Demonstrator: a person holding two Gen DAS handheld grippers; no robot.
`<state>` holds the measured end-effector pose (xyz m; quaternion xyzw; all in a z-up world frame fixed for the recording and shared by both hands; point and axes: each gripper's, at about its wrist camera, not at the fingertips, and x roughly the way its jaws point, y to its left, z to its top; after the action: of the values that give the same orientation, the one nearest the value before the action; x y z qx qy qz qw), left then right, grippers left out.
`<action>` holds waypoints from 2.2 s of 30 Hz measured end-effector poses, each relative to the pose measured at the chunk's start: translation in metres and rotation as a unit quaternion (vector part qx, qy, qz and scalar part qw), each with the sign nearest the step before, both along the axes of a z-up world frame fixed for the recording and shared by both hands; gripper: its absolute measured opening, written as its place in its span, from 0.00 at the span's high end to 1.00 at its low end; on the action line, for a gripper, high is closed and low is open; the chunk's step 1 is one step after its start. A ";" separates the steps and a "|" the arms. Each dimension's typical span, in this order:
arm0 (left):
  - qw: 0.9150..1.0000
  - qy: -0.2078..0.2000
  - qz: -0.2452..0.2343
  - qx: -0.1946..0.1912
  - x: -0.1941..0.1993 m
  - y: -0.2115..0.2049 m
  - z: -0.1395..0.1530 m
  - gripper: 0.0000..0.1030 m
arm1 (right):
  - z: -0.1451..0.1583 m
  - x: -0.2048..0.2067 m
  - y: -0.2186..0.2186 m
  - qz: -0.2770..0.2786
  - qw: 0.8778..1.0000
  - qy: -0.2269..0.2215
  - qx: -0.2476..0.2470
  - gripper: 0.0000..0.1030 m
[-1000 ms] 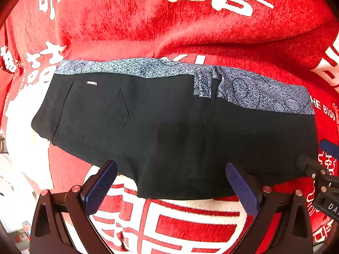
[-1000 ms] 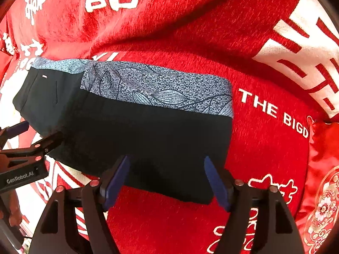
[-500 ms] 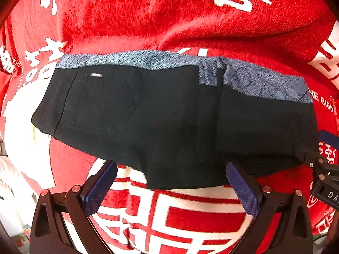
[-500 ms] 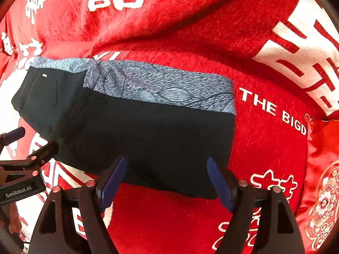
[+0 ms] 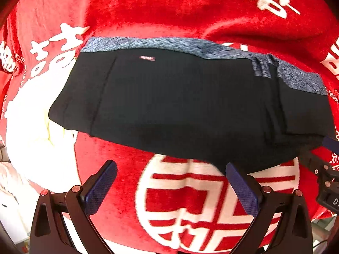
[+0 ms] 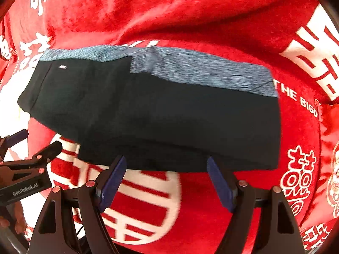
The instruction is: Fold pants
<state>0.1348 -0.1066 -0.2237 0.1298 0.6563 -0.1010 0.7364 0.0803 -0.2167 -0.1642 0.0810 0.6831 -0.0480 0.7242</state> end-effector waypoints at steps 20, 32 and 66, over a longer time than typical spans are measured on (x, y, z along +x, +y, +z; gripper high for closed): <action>0.996 -0.013 0.071 -0.050 0.022 0.072 -0.006 0.00 | -0.025 0.080 -0.013 -0.056 0.998 -0.041 0.008 0.67; 0.996 -0.016 0.080 -0.039 0.016 0.078 -0.012 0.00 | -0.028 0.089 0.020 0.040 0.996 -0.053 0.065 0.63; 0.979 0.015 0.158 -0.125 0.042 0.114 -0.029 0.00 | -0.063 0.051 0.041 0.107 0.993 -0.023 -0.049 0.22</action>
<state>0.1772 0.0076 -0.2530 -0.0702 0.6618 -0.0671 0.7434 0.1312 -0.1756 -0.2277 -0.0271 0.6677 -0.0015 0.7439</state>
